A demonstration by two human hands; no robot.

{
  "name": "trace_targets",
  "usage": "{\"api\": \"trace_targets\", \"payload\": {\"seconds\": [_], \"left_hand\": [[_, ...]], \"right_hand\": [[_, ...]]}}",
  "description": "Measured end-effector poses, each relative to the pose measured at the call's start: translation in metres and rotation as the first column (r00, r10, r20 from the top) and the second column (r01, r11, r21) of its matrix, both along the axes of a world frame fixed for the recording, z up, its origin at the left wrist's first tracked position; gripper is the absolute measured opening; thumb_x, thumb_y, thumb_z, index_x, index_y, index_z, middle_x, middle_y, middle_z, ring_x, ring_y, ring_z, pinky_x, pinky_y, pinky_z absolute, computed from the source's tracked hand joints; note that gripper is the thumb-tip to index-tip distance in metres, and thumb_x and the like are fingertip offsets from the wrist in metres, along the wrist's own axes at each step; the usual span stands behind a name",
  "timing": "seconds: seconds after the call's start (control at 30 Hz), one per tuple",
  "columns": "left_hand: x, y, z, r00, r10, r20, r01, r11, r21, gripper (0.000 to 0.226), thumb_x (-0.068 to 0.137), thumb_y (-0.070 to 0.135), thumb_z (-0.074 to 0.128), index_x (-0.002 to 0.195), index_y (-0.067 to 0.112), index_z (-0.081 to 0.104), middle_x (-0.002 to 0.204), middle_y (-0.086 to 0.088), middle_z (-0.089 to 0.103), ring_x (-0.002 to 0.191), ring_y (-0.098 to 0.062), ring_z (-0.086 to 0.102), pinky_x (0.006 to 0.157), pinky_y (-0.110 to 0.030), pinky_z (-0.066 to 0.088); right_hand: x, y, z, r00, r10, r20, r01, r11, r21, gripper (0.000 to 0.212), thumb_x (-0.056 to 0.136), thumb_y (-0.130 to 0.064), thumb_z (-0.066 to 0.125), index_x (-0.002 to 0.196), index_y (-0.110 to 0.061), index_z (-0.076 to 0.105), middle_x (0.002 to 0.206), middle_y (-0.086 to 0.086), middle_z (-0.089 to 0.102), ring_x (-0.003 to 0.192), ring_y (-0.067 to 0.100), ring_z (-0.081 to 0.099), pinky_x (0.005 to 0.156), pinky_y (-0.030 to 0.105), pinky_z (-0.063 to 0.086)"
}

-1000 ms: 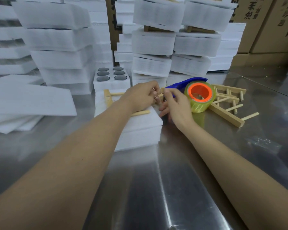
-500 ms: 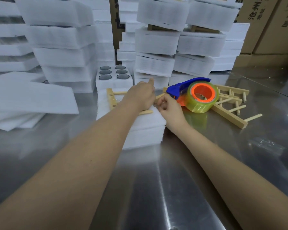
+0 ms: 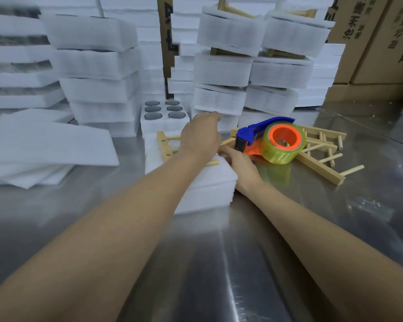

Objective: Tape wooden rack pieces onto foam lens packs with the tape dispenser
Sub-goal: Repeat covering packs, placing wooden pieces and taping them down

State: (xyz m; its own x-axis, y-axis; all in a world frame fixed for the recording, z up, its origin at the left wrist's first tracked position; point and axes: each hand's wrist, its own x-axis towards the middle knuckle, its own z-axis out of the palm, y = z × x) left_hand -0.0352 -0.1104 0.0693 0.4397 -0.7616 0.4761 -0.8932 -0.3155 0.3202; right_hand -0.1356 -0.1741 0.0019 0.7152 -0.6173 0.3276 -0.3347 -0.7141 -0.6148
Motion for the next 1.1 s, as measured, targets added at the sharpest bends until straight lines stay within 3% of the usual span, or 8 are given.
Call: {"api": "trace_targets", "payload": {"seconds": [0.13,0.27,0.4,0.47,0.63,0.87,0.93,1.1], "left_hand": [[0.002,0.048,0.005,0.993,0.117,0.0,-0.112,0.951,-0.288,0.033,0.089,0.016,0.044,0.112,0.023,0.066,0.11,0.001,0.067,0.101,-0.023,0.059,0.076,-0.031,0.041],[0.018,0.114,-0.026,0.98,-0.001,-0.197,-0.097,0.866,-0.49,0.04,0.092,0.037,0.044,0.127,0.021,0.056,0.128,0.007,0.057,0.12,-0.012,0.047,0.102,-0.03,0.036],[0.034,0.149,-0.051,0.782,-0.096,-0.616,-0.076,0.966,-0.247,0.081,0.078,0.065,0.051,0.148,0.028,0.028,0.149,0.015,0.032,0.136,0.0,0.033,0.115,-0.027,0.026],[0.033,0.149,-0.051,0.6,-0.195,-0.776,0.008,0.971,-0.238,0.08,0.071,0.061,0.057,0.141,0.028,0.037,0.137,0.02,0.048,0.118,0.013,0.048,0.094,-0.005,0.038],[0.036,0.138,-0.053,0.412,-0.316,-0.854,0.071,0.946,-0.316,0.084,0.057,0.048,0.081,0.131,0.026,0.049,0.122,0.007,0.066,0.114,-0.015,0.063,0.103,-0.039,0.044],[0.034,0.138,-0.047,0.49,-0.207,-0.847,0.055,0.977,-0.207,0.13,0.048,0.05,0.087,0.153,0.024,0.015,0.141,0.027,0.038,0.129,-0.001,0.042,0.107,-0.021,0.035],[0.029,0.135,-0.045,0.611,-0.141,-0.779,0.025,0.987,-0.159,0.118,0.063,0.047,0.085,0.153,0.021,0.014,0.134,0.032,0.037,0.121,0.005,0.04,0.086,0.001,0.034],[0.02,0.134,-0.042,0.791,-0.031,-0.611,-0.024,0.996,-0.082,0.084,0.08,0.052,0.068,0.147,0.018,0.03,0.144,0.018,0.035,0.13,-0.003,0.038,0.089,-0.016,0.036]], "right_hand": [[-0.002,0.002,-0.001,0.993,-0.048,-0.109,0.033,0.99,-0.137,0.007,0.089,-0.024,0.054,0.091,-0.03,0.054,0.1,-0.004,0.059,0.097,0.021,0.054,0.065,0.035,0.041],[-0.001,0.005,-0.003,0.993,-0.083,-0.09,0.065,0.981,-0.185,0.015,0.086,-0.019,0.053,0.08,-0.033,0.05,0.094,-0.005,0.057,0.088,0.021,0.053,0.057,0.03,0.033],[-0.003,0.012,0.001,0.969,-0.057,0.24,0.05,0.998,0.034,0.017,0.092,-0.006,0.055,0.1,-0.011,0.069,0.095,0.004,0.069,0.088,0.021,0.061,0.074,0.032,0.048],[-0.005,0.016,0.008,0.941,-0.129,0.313,0.057,0.972,0.229,0.021,0.097,-0.008,0.051,0.107,-0.004,0.069,0.105,0.011,0.071,0.094,0.021,0.063,0.08,0.021,0.047],[0.004,0.027,0.015,0.861,-0.304,0.409,-0.226,0.492,0.841,0.049,0.091,-0.033,0.063,0.134,-0.01,0.053,0.125,0.009,0.065,0.114,0.024,0.062,0.101,0.034,0.046],[0.004,0.03,0.015,0.905,-0.079,0.418,-0.339,0.462,0.82,0.045,0.098,-0.015,0.048,0.141,-0.031,0.049,0.104,-0.014,0.068,0.089,0.006,0.071,0.075,0.022,0.055],[0.004,0.033,0.016,0.901,-0.09,0.424,-0.343,0.449,0.825,0.045,0.098,-0.014,0.048,0.14,-0.031,0.05,0.102,-0.014,0.068,0.086,0.006,0.072,0.071,0.022,0.056],[0.002,0.036,0.017,0.881,-0.1,0.462,-0.39,0.398,0.83,0.045,0.099,-0.012,0.046,0.141,-0.027,0.048,0.095,-0.015,0.07,0.085,0.006,0.072,0.067,0.02,0.057]]}}
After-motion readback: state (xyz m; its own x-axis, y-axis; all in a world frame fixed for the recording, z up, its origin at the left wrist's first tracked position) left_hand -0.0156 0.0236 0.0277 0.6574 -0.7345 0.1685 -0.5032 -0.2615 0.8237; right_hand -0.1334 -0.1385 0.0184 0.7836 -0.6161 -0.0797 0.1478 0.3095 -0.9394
